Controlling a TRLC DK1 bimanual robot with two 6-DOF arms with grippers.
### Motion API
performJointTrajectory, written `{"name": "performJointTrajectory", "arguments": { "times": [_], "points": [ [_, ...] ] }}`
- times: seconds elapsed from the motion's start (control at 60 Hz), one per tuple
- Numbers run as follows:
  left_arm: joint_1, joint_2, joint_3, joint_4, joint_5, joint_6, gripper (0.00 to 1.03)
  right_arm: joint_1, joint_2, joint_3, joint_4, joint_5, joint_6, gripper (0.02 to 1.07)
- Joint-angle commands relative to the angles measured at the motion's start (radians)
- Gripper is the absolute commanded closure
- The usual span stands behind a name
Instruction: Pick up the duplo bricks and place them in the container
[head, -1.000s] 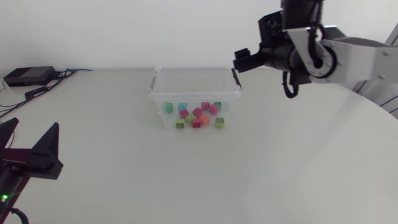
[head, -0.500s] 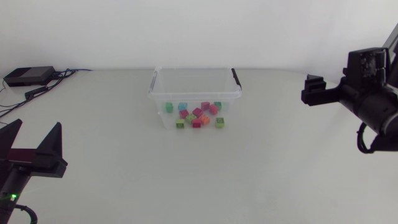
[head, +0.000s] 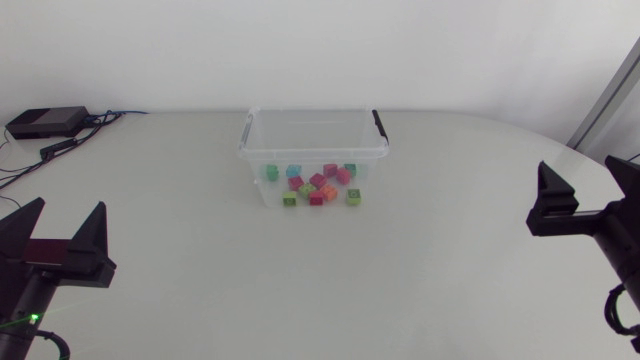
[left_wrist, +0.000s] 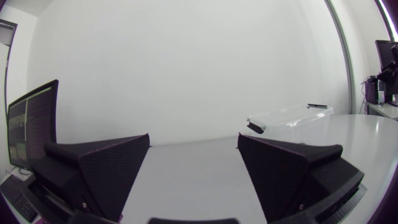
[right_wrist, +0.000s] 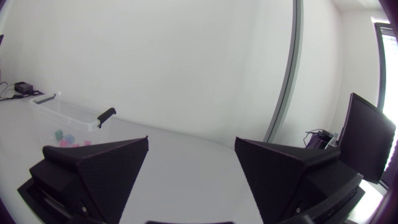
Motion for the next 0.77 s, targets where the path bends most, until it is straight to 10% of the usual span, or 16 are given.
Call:
{"name": "performJointTrajectory", "arguments": {
  "times": [0.0, 0.75],
  "points": [
    [-0.016, -0.005, -0.025, -0.011, -0.012, -0.040, 0.05, -0.014, -0.046, -0.051, -0.017, -0.020, 0.038, 0.07],
    [-0.112, 0.002, -0.025, -0.136, -0.065, -0.139, 0.05, -0.068, -0.394, -0.299, -0.127, -0.203, 0.231, 0.07]
  ]
}}
